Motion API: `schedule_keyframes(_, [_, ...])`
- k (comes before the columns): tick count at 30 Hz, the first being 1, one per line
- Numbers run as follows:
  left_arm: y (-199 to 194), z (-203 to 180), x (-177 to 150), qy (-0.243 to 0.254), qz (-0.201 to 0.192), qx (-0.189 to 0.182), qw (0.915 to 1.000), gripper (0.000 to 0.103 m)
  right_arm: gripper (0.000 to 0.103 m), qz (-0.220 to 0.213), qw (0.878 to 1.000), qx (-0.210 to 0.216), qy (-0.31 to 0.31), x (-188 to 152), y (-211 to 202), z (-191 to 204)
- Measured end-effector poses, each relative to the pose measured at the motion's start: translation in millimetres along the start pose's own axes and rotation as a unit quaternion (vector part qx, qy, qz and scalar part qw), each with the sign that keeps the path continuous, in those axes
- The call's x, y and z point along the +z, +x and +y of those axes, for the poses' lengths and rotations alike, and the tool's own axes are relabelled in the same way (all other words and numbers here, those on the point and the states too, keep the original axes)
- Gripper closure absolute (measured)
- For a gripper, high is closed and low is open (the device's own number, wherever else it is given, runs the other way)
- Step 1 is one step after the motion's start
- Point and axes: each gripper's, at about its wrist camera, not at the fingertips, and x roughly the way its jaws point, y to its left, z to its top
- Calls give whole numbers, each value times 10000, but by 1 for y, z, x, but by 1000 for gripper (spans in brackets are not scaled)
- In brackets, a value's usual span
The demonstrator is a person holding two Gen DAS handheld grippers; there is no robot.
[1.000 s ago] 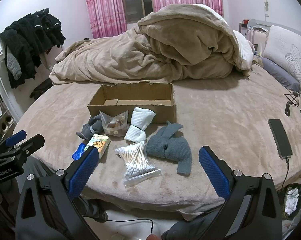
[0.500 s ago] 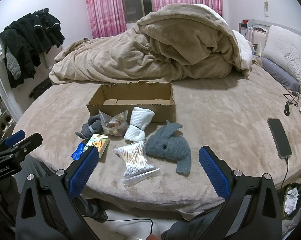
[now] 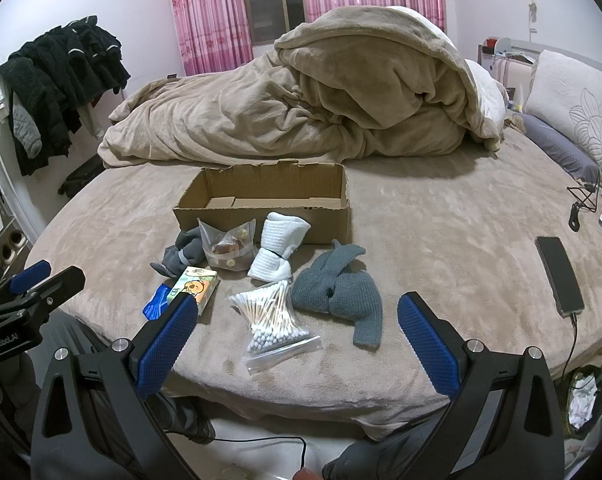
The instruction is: Organize objects
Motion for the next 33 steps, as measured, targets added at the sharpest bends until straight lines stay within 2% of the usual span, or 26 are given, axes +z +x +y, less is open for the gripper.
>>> schedule_keyframes(21, [-7,-2,6,23,-105,-56,9999,0,1,-46,10000,30,-26,4,-2,-3])
schedule_keyframes(33, [-1,-2,6,45,-36,-91,9999,0,1,6,10000,16,-32,3,1,0])
